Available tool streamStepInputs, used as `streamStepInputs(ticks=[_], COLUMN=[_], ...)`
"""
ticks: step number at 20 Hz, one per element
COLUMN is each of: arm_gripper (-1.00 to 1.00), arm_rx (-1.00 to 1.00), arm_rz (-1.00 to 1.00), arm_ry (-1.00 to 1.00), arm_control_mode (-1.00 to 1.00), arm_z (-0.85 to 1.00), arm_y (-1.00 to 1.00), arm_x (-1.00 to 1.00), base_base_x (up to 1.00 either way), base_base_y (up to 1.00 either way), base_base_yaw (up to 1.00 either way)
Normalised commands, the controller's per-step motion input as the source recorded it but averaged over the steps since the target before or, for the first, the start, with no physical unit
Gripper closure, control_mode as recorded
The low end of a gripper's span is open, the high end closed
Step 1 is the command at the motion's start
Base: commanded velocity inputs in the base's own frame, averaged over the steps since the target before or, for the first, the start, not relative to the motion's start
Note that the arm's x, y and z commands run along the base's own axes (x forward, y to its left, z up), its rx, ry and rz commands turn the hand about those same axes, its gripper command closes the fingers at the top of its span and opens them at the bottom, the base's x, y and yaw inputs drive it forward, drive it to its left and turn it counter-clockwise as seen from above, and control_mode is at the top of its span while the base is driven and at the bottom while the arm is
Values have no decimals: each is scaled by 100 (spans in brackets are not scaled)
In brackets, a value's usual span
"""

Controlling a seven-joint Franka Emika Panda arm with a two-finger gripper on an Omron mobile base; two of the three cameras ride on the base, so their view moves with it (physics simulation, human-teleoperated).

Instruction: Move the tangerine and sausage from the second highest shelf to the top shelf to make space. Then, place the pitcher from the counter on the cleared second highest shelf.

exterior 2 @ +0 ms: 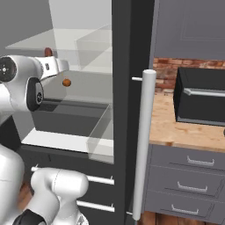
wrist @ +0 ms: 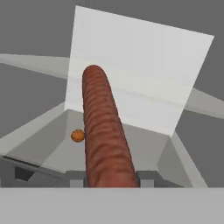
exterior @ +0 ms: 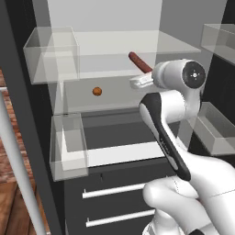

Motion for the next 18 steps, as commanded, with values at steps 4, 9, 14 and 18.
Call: streamStepInputs(ticks=[4, 9, 14, 18], arm_gripper=[100, 100, 100, 100], arm_rx=[0, 0, 0, 0], arm_rz=[0, -1, -3, -6], arm_ry=[0, 0, 4, 9], arm_control_mode=[-100, -100, -100, -100], arm_z=[44, 35, 8, 0], arm_y=[-5, -17, -20, -18], arm_x=[28, 44, 66, 91], base_base_x=[0, 0, 0, 0], base_base_y=[0, 0, 0, 0], base_base_yaw=[0, 0, 0, 0])
